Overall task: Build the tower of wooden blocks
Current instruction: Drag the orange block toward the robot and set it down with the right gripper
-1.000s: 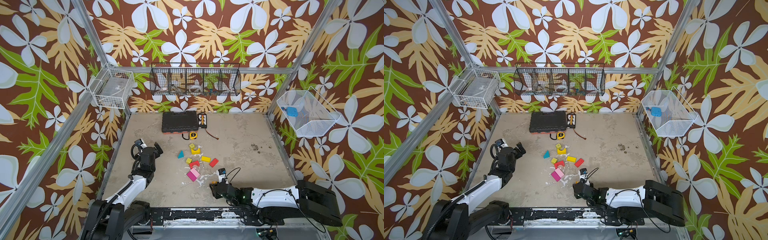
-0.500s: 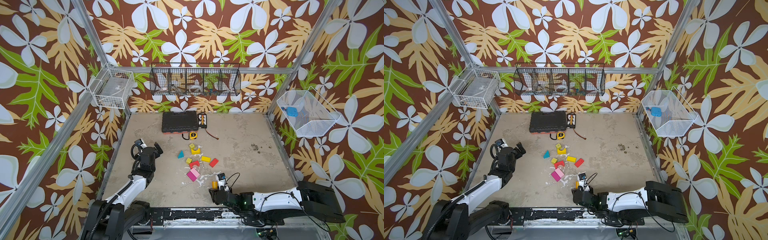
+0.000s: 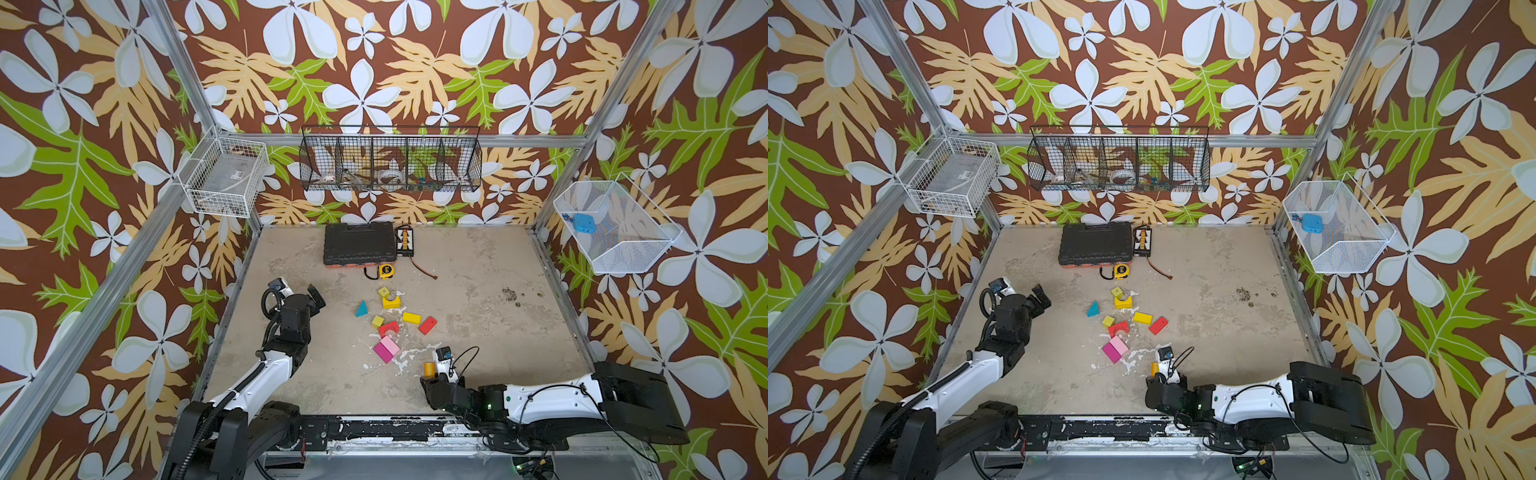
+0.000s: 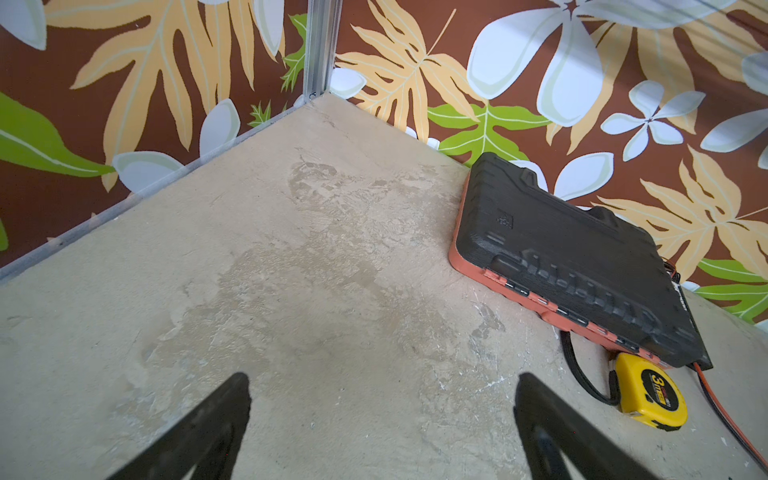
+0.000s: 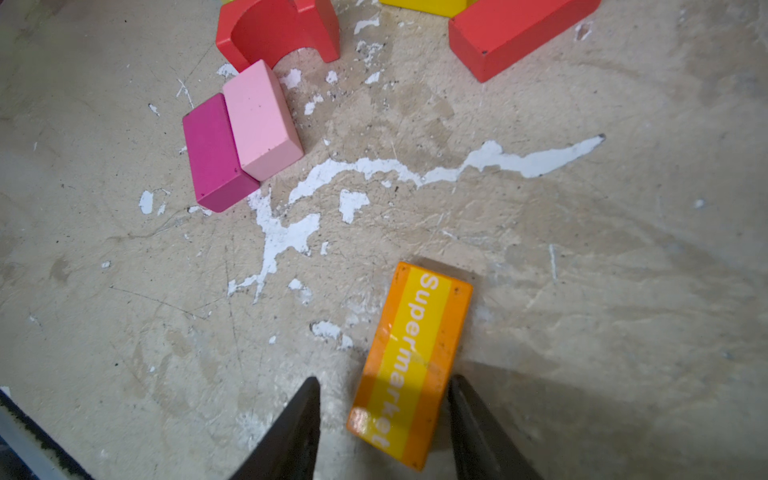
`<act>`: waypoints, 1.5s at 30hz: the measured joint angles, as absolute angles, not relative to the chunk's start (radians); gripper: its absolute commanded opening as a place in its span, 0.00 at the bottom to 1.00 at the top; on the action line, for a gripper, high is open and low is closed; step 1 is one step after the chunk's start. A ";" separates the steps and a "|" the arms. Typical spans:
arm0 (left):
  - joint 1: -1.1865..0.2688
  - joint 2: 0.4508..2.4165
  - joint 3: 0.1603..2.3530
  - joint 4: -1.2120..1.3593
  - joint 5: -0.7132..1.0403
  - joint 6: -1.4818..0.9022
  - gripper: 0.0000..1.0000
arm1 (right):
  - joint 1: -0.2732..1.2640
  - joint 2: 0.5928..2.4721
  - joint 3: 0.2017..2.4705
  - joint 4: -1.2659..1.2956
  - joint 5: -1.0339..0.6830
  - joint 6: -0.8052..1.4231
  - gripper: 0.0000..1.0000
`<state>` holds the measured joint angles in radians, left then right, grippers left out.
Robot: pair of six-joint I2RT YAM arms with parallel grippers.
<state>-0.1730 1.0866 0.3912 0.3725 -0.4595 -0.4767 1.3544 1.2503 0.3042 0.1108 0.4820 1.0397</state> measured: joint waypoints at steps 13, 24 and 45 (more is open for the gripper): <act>-0.173 1.087 0.390 0.372 -0.463 -0.477 1.00 | 1.361 1.352 0.380 0.107 0.479 1.031 0.37; -0.173 1.087 0.390 0.372 -0.463 -0.477 1.00 | 1.378 1.440 0.449 0.112 0.486 1.016 0.35; -0.173 1.087 0.390 0.372 -0.463 -0.477 1.00 | 1.421 1.425 0.450 0.109 0.496 1.021 0.54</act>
<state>-0.1730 1.0866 0.3904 0.3721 -0.4625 -0.4770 1.4212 1.4254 0.4496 0.1085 0.4957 1.0210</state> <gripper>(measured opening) 0.998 0.540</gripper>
